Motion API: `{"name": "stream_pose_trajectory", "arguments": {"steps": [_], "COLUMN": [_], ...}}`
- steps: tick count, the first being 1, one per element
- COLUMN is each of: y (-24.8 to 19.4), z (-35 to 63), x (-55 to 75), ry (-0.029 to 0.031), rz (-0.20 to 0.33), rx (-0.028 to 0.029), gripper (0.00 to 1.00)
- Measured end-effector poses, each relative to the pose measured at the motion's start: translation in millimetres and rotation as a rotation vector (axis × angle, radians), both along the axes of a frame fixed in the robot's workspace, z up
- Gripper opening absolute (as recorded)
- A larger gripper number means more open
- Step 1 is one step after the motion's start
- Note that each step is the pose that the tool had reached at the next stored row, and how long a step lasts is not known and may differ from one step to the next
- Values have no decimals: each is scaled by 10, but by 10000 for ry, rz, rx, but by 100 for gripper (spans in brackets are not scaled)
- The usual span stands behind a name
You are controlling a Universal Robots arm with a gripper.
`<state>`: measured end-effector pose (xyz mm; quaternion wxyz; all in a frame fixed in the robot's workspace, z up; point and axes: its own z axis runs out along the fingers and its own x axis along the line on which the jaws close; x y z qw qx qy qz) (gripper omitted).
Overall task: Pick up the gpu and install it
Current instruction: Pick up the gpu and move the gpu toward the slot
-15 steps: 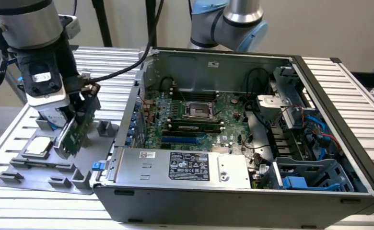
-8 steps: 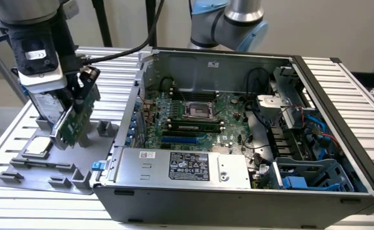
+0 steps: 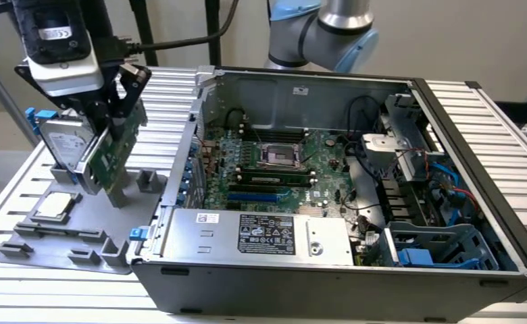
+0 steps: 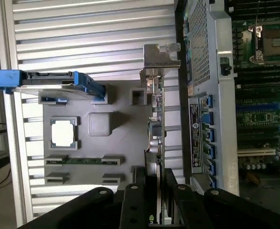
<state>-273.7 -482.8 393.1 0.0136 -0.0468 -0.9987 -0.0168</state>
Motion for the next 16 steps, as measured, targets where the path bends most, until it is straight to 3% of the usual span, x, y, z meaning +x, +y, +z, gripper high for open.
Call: {"name": "stream_pose_trajectory", "arguments": {"steps": [10,16], "y": [0,0], "z": [449,519], "x": [421,694], "ry": [104,132], "rz": [37,37], "rx": [4,22], "gripper": [27,27]}}
